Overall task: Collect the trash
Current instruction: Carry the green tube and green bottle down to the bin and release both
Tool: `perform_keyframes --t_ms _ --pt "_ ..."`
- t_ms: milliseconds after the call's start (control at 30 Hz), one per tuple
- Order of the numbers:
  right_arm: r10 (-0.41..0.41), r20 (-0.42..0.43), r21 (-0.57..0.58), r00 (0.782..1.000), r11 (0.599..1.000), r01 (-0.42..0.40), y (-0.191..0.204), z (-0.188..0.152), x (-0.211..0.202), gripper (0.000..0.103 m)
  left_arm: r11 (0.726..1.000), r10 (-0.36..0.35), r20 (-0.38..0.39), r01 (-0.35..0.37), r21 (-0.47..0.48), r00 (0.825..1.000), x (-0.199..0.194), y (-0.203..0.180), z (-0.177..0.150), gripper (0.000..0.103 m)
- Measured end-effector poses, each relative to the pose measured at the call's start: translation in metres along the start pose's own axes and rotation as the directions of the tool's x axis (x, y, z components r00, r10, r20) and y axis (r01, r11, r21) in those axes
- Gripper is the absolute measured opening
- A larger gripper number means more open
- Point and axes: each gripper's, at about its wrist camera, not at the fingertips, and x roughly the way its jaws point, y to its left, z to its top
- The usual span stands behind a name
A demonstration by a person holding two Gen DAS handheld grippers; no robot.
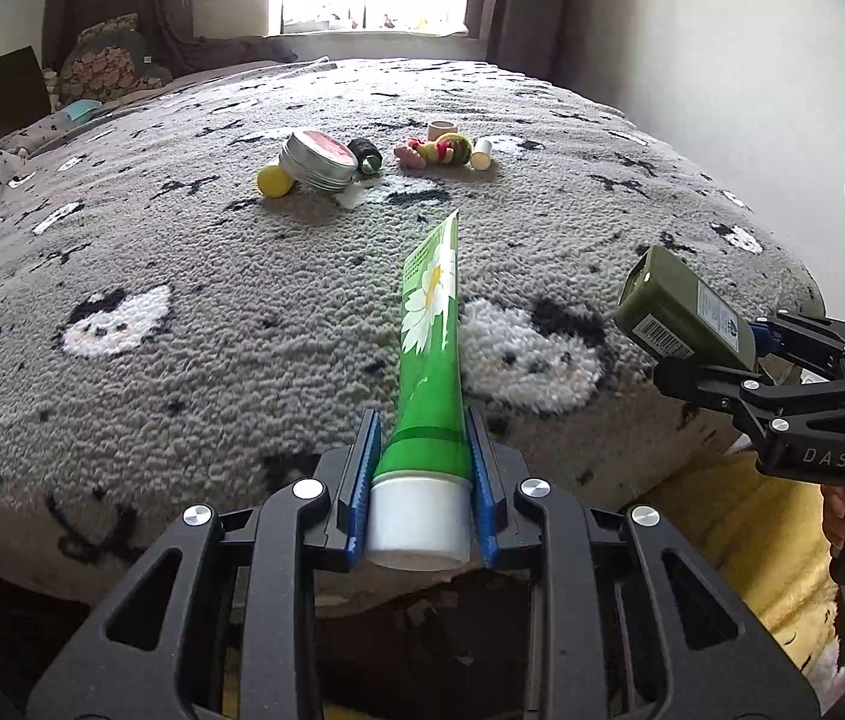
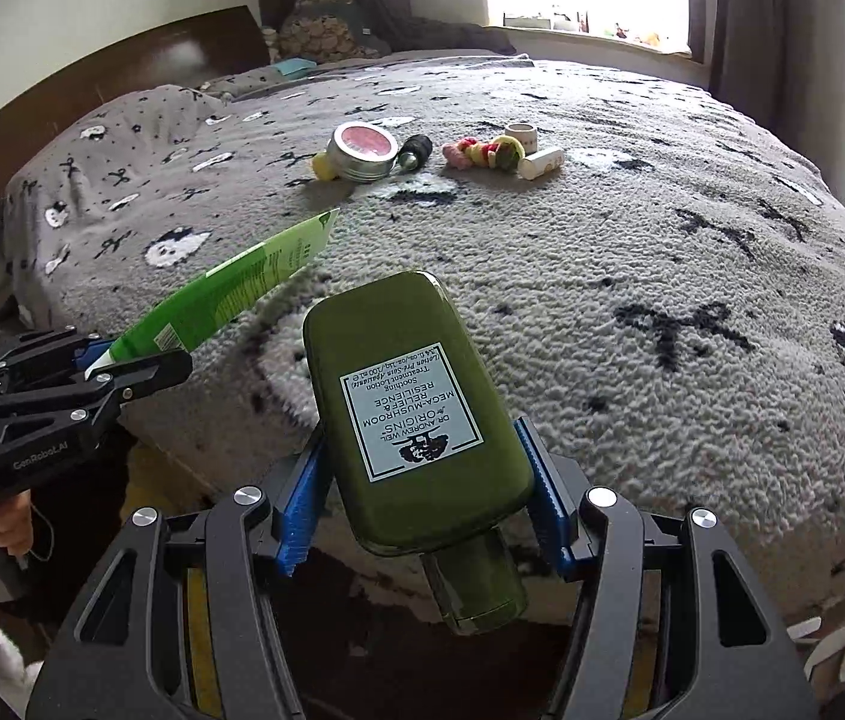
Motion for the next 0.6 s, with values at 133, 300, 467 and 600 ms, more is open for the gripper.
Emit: perform_keyframes --t_ms 133,300,467,600 --pt "0.007 -0.006 0.001 1.000 1.000 -0.007 0.007 -0.019 -0.010 0.060 1.000 -0.005 -0.003 0.005 0.010 1.000 -0.017 -0.010 -0.024 0.026" --pt "0.020 -0.020 0.023 1.000 1.000 -0.020 0.012 -0.046 -0.020 0.060 1.000 -0.012 -0.029 0.013 0.028 1.000 -0.031 -0.025 -0.057 0.026" --pt "0.025 -0.079 0.049 0.997 0.999 -0.021 0.014 -0.071 -0.019 0.060 0.998 -0.024 -0.085 0.028 0.053 0.996 -0.039 -0.037 -0.086 0.026" --pt "0.043 -0.162 0.056 0.986 0.998 -0.034 0.019 -0.091 -0.006 0.060 0.997 -0.038 -0.149 0.047 0.056 0.988 -0.036 -0.041 -0.106 0.026"
